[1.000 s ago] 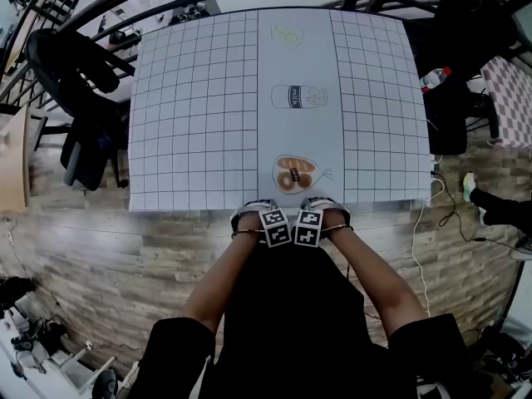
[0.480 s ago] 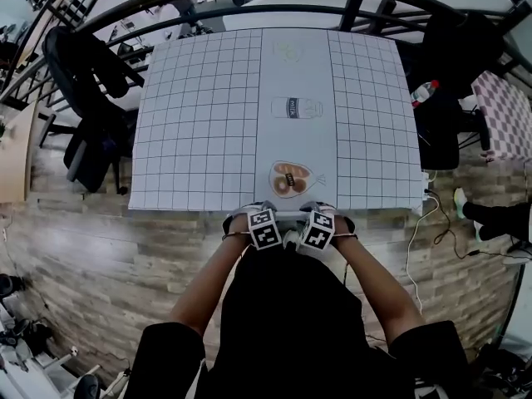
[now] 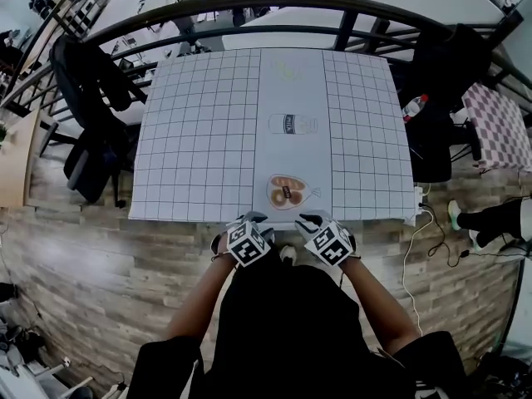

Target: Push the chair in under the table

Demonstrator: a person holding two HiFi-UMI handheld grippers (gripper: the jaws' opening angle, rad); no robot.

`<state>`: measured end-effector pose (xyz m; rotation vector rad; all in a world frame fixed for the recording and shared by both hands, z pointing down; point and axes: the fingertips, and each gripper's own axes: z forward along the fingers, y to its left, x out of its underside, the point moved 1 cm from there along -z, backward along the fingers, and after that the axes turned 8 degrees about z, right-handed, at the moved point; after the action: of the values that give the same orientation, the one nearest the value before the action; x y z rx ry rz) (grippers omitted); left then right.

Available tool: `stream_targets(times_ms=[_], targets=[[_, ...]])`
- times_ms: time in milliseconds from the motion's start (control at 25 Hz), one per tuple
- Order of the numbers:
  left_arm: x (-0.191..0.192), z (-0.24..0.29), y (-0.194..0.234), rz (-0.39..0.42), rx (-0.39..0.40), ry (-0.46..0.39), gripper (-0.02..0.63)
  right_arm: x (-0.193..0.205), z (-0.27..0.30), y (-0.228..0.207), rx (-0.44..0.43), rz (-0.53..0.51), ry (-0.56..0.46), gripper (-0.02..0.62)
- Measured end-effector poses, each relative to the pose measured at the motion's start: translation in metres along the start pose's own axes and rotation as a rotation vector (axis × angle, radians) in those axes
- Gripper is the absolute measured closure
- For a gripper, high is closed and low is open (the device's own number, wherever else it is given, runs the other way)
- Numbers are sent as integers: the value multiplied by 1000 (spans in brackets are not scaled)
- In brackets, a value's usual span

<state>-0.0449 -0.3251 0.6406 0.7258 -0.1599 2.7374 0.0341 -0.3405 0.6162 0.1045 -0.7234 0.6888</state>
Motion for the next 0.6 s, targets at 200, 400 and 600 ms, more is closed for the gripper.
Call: stream_targets(times_ms=[200,400,600], targets=[[-32,-42,20,-180,-76,-212,472,-35,-24,1,73,150,-106,525],[-72,-84,36,-240,-161,-413,497,-78,-55,-26,177,318,-269,534],[-107,-124,59,-283,-257,-594,568,-123,-101,-53,286,494,-493,555]])
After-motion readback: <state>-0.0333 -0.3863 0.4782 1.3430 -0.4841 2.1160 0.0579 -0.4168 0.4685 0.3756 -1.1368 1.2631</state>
